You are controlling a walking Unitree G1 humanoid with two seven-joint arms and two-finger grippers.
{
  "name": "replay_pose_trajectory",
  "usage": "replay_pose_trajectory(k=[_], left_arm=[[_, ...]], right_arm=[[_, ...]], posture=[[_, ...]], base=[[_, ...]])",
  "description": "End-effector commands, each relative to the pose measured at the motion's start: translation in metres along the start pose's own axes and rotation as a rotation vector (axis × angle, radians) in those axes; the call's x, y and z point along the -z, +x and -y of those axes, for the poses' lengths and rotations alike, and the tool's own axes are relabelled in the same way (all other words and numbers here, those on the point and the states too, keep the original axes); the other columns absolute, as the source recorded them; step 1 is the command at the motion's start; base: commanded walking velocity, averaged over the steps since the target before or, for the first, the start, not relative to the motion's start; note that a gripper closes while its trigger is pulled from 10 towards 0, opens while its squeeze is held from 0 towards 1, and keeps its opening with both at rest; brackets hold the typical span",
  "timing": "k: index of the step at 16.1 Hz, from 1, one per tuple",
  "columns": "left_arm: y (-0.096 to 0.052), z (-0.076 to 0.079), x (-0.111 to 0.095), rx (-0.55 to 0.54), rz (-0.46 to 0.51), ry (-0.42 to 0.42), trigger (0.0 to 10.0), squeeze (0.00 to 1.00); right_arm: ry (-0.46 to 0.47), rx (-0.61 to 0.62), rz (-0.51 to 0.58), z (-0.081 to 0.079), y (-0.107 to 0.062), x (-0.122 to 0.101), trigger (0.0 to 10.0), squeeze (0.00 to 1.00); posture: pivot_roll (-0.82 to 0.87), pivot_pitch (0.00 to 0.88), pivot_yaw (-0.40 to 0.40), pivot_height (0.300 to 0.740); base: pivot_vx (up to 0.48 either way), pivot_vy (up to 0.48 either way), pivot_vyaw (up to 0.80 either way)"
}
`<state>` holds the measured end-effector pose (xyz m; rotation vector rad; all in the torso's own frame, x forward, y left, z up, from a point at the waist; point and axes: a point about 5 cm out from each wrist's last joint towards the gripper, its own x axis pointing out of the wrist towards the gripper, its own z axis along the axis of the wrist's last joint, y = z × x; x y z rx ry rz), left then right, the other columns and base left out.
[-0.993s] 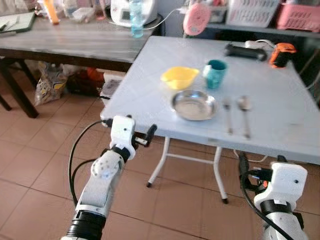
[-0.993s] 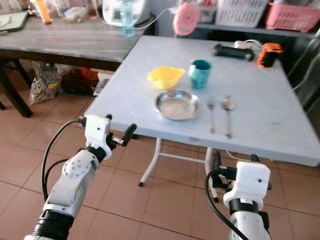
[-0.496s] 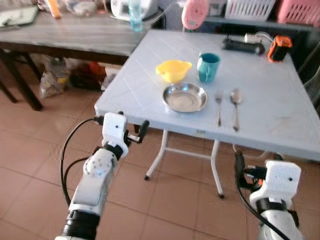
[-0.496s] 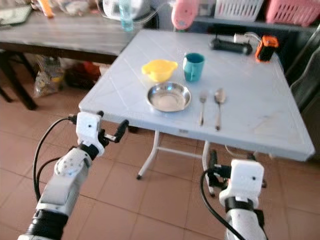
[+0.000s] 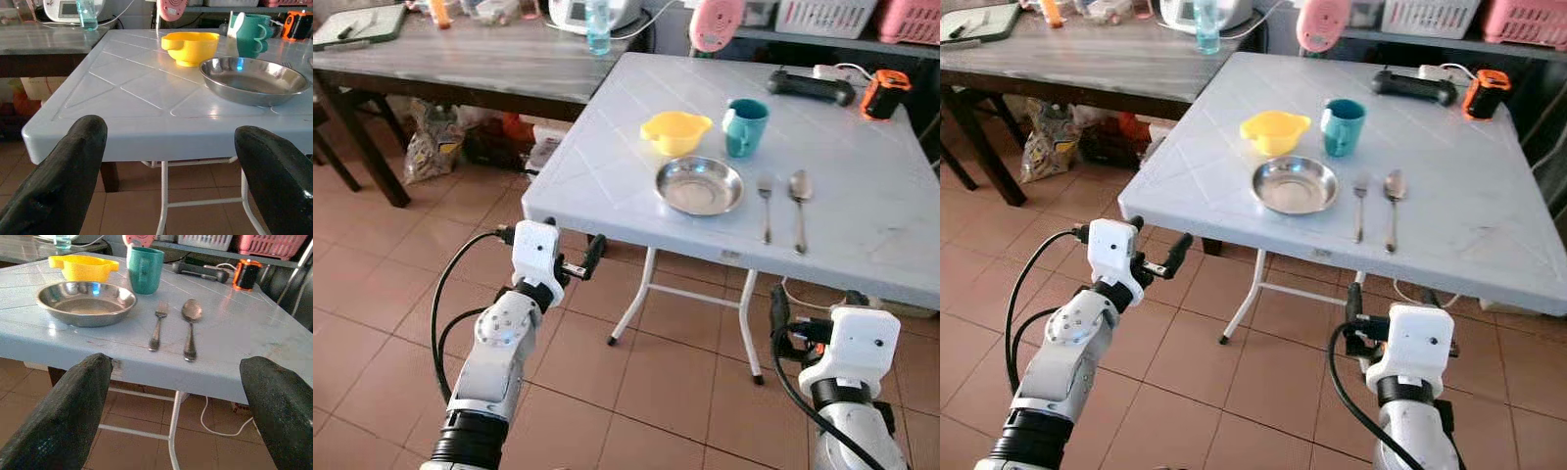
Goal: Setting the table
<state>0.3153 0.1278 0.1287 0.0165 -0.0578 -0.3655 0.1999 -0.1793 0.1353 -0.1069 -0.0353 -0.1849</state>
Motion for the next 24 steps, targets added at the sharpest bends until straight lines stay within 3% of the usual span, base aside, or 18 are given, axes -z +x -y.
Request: replay_pose_trajectory(k=[1,15,20,24], left_arm=[[-0.001,-0.001,0.001,0.005,-0.005,-0.003,10.0,0.0],[-0.002,0.008,0.007,0.068,-0.026,-0.013,10.0,0.0],[-0.01,0.01,0.005,0.204,-0.029,0.006,10.0,0.0],[-0.023,-0.001,0.001,0.316,-0.06,-0.003,10.0,0.0]], right_arm=[[-0.009,0.01,-0.012,0.002,-0.001,0.002,10.0,0.0],[0.008,-0.008,-0.002,0.003,-0.001,-0.001,10.0,0.0],[0.023,-0.026,-0.011,0.001,-0.002,0.0,10.0,0.0],[0.056,-0.036,-0.018,-0.001,0.0,-0.002,10.0,0.0]], posture=[[0.0,0.101,0.01,0.74],[0.0,0.103,0.006,0.74],[0.0,0.103,0.002,0.74],[0.01,0.109,-0.003,0.74]], base=[[0.398,0.0,0.0],[0.417,0.0,0.0],[0.0,0.0,0.0],[0.0,0.0,0.0]])
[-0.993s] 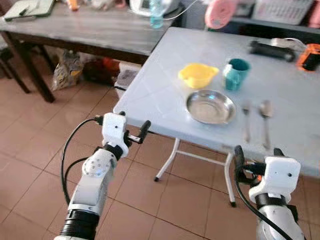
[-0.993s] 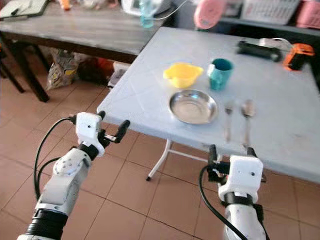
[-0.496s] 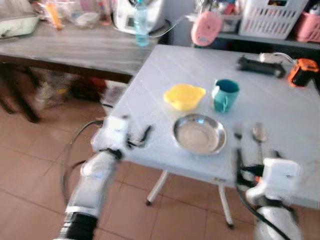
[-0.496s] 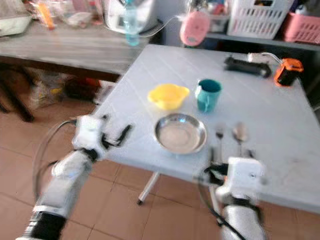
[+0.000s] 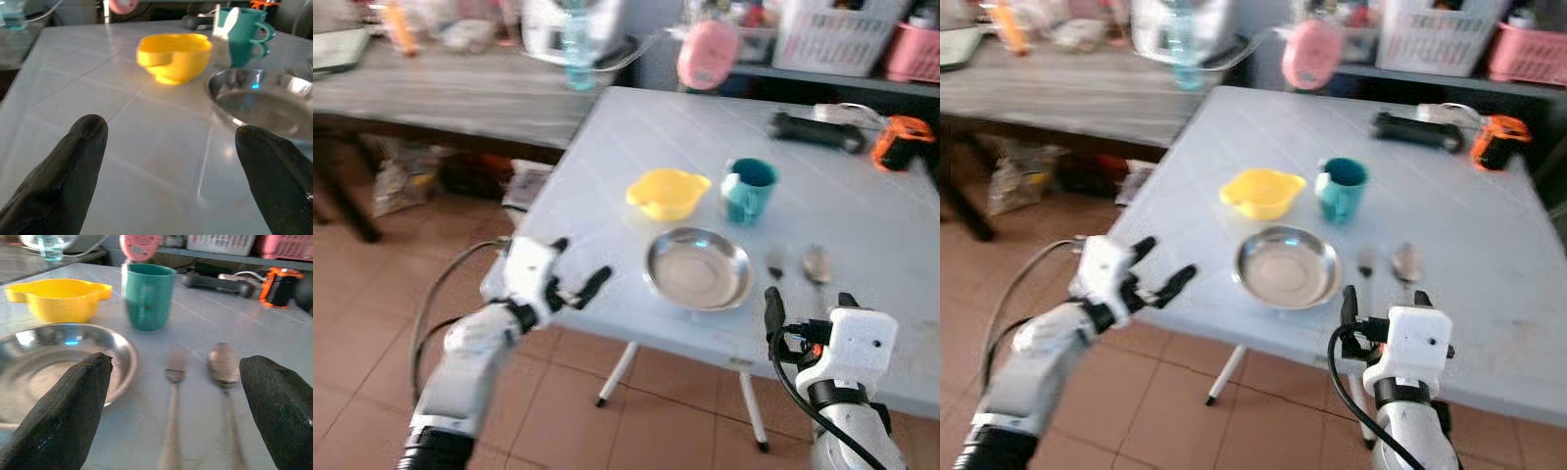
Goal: Setting the table
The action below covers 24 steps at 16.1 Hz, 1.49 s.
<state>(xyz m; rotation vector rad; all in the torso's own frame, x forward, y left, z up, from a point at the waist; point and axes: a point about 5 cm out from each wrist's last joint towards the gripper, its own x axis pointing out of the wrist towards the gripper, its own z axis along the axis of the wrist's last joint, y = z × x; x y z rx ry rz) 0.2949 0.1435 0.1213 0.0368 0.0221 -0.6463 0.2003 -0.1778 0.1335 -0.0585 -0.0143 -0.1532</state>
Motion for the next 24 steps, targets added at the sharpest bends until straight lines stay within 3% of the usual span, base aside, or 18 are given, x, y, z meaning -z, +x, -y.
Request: replay_pose_trajectory(k=[1,7,11,15,24], left_arm=[[0.001,0.005,-0.006,0.059,0.011,-0.001,10.0,0.0],[0.0,0.024,-0.012,0.255,-0.015,-0.04,10.0,0.0],[0.004,0.028,-0.018,0.283,-0.007,-0.059,10.0,0.0],[0.004,0.036,-0.021,0.337,-0.012,-0.078,10.0,0.0],[0.002,0.044,-0.019,0.369,-0.034,-0.081,10.0,0.0]], right_arm=[[0.021,-0.009,0.008,-0.001,0.001,-0.005,10.0,0.0],[0.075,-0.039,0.003,-0.012,0.018,-0.016,10.0,0.0],[0.134,-0.019,-0.037,-0.012,0.038,-0.021,10.0,0.0],[0.121,-0.041,-0.115,-0.027,0.058,-0.018,10.0,0.0],[0.264,-0.009,-0.255,-0.032,0.079,0.0,10.0,0.0]], posture=[[0.01,0.112,-0.001,0.74],[0.01,0.118,-0.007,0.74],[0.01,0.127,-0.009,0.74],[0.01,0.13,-0.012,0.74],[0.01,0.129,-0.014,0.74]], base=[[0.0,0.0,0.0],[0.0,0.0,0.0],[0.0,0.0,0.0],[0.0,0.0,0.0],[0.0,0.0,0.0]])
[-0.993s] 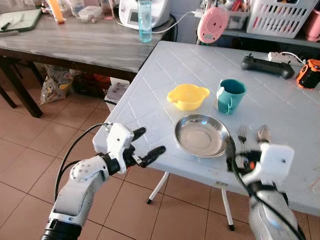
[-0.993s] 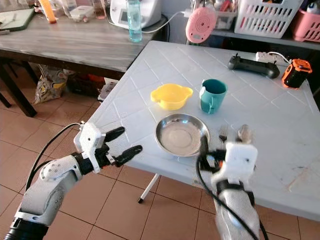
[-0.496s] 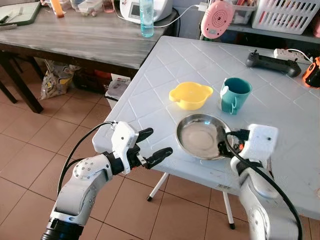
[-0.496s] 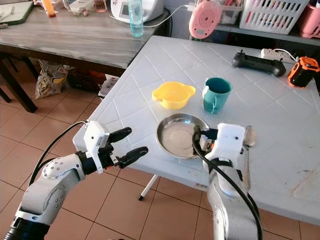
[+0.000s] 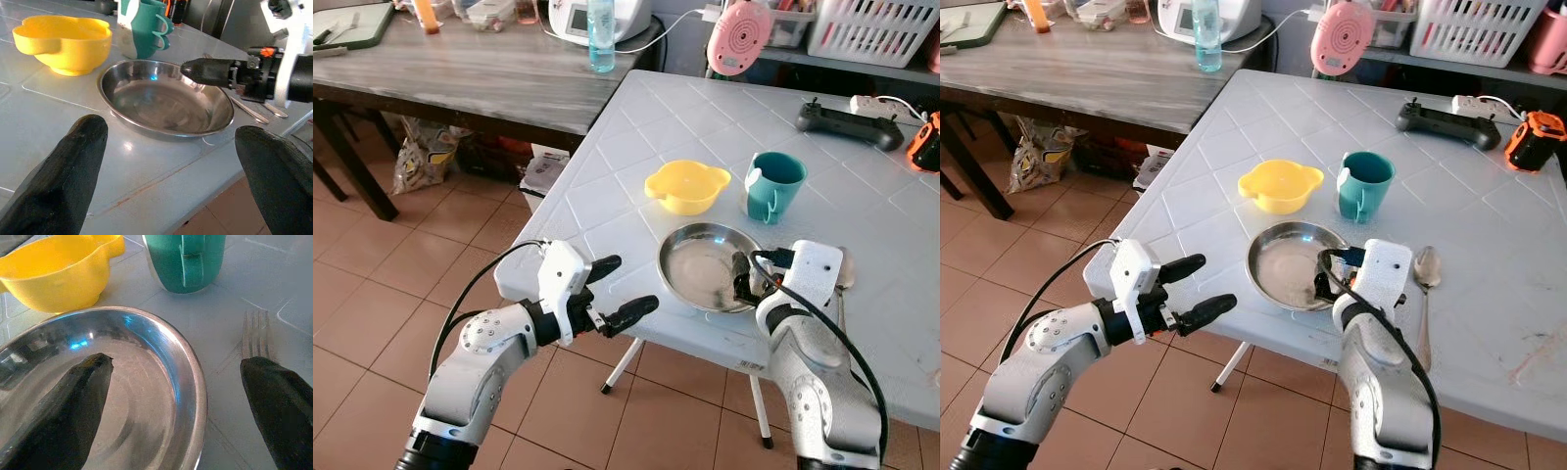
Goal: Setting the table
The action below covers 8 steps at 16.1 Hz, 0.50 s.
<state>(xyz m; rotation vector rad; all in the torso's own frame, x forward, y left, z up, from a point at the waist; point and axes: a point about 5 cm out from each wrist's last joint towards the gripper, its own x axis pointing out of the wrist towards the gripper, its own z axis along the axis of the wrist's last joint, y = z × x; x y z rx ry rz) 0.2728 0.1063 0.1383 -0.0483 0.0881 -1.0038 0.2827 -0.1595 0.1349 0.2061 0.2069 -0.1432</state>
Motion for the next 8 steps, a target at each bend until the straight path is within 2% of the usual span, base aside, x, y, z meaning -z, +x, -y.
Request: replay_pose_trajectory(k=[1,8], left_arm=[[-0.0016,0.0034,0.0005,0.011,-0.011,0.009,10.0,0.0],[-0.0034,0.0044,0.0041,0.008,-0.021,0.006,10.0,0.0]], right_arm=[[0.027,-0.001,-0.02,-0.0009,0.002,0.0026,10.0,0.0],[0.052,-0.029,-0.071,-0.0106,0.0084,0.011,10.0,0.0]], posture=[[0.01,0.13,-0.019,0.74],[0.02,0.127,-0.024,0.74]], base=[[0.0,0.0,0.0],[0.0,0.0,0.0]])
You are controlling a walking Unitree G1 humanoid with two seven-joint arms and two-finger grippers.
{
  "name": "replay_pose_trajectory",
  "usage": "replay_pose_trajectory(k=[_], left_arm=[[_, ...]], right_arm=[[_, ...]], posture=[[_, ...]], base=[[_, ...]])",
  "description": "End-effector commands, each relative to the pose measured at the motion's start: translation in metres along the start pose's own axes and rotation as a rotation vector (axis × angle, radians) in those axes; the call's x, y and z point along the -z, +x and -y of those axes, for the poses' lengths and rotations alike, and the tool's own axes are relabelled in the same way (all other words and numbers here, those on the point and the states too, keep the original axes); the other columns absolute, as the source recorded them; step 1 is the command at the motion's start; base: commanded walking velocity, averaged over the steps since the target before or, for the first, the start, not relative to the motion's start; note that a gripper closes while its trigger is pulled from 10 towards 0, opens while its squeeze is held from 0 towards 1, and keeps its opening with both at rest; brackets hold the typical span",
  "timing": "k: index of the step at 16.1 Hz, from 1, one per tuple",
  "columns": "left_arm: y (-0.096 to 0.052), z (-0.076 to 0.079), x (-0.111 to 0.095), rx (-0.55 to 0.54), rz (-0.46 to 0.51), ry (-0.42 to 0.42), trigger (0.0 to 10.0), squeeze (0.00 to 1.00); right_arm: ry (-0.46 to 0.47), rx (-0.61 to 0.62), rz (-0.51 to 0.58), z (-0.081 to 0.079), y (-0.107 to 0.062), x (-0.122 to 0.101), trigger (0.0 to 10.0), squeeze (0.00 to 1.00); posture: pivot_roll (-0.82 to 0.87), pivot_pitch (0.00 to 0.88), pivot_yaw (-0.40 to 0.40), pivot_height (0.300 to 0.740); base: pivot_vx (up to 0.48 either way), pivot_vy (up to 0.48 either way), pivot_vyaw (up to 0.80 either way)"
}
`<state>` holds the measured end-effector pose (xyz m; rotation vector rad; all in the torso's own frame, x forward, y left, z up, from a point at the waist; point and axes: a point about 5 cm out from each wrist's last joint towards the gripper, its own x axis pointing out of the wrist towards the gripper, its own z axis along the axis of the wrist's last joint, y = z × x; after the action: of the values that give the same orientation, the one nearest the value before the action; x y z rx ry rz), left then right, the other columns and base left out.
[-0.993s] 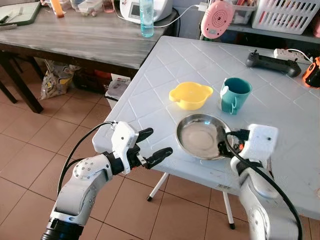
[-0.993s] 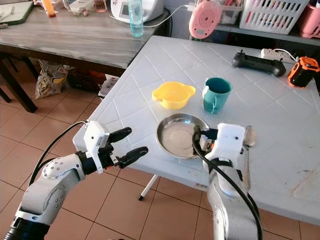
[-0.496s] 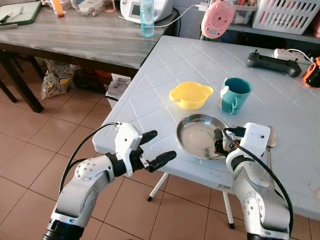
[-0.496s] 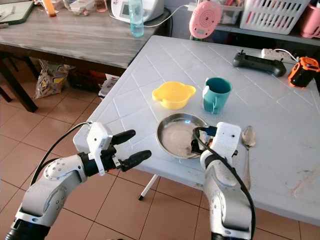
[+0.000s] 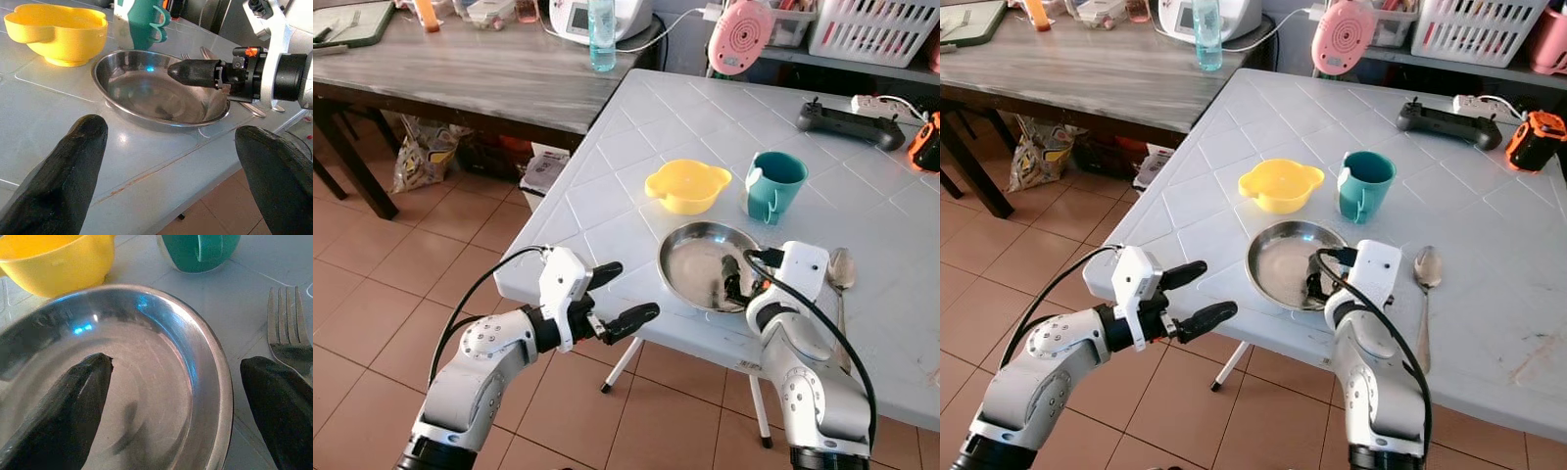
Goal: Setting the table
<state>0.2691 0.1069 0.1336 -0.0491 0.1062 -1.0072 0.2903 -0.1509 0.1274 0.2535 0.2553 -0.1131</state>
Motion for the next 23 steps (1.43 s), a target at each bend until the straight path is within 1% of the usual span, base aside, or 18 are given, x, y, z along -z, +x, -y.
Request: replay_pose_trajectory(k=[1,2,3,4,5,7,8,9,11,14,20,23], left_arm=[[-0.001,0.002,-0.001,0.005,-0.007,0.014,10.0,0.0],[-0.001,0.003,0.0,0.006,-0.008,0.014,10.0,0.0],[-0.001,0.003,0.0,0.007,-0.009,0.013,10.0,0.0],[-0.002,0.003,0.001,0.007,-0.011,0.013,10.0,0.0],[-0.002,0.004,0.002,0.008,-0.013,0.011,10.0,0.0],[-0.002,0.004,0.002,0.009,-0.014,0.011,10.0,0.0],[-0.002,0.004,0.002,0.009,-0.015,0.011,10.0,0.0],[-0.002,0.004,0.003,0.008,-0.016,0.011,10.0,0.0],[-0.002,0.004,0.003,0.008,-0.019,0.011,10.0,0.0],[-0.002,0.004,0.004,0.012,-0.027,0.013,10.0,0.0],[-0.001,0.005,0.005,0.023,-0.04,0.018,10.0,0.0],[-0.001,0.005,0.006,0.022,-0.043,0.017,10.0,0.0]], right_arm=[[0.021,-0.003,-0.021,-0.004,0.001,0.004,8.2,0.0],[0.031,-0.003,-0.025,-0.005,0.001,0.004,2.3,0.0],[0.051,-0.009,-0.028,-0.006,0.002,0.005,0.0,0.0],[0.058,-0.007,-0.028,-0.006,0.002,0.004,0.0,0.0],[0.099,-0.007,-0.03,-0.007,0.002,0.004,0.0,0.0],[0.125,-0.005,-0.033,-0.008,0.002,0.004,0.0,0.0],[0.161,-0.002,-0.036,-0.009,0.002,0.003,0.0,0.0],[0.175,-0.001,-0.036,-0.009,0.002,0.003,0.0,0.0],[0.22,0.01,-0.04,-0.008,0.002,0.001,0.0,0.0],[0.259,0.03,-0.058,-0.004,0.002,0.002,0.0,0.0],[0.26,0.041,-0.135,-0.005,0.0,0.011,0.0,0.0],[0.246,0.04,-0.142,-0.006,0.0,0.01,0.0,0.0]], posture=[[0.02,0.128,-0.024,0.74],[0.02,0.128,-0.024,0.74],[0.02,0.129,-0.024,0.74],[0.02,0.13,-0.026,0.74],[0.02,0.132,-0.026,0.74],[0.02,0.133,-0.027,0.74],[0.02,0.134,-0.027,0.74],[0.02,0.135,-0.026,0.74],[0.02,0.135,-0.026,0.74],[0.02,0.137,-0.02,0.74],[0.02,0.138,-0.017,0.74],[0.02,0.138,-0.018,0.74]], base=[[0.0,0.0,0.0],[0.0,0.0,0.0],[0.0,0.0,0.0],[0.0,0.0,0.0],[0.0,0.0,0.0],[0.0,0.0,0.0],[0.0,0.0,0.0],[0.0,0.0,0.0],[0.0,0.0,0.0],[0.0,0.0,0.0],[0.0,0.0,0.0],[0.0,0.0,0.0]])
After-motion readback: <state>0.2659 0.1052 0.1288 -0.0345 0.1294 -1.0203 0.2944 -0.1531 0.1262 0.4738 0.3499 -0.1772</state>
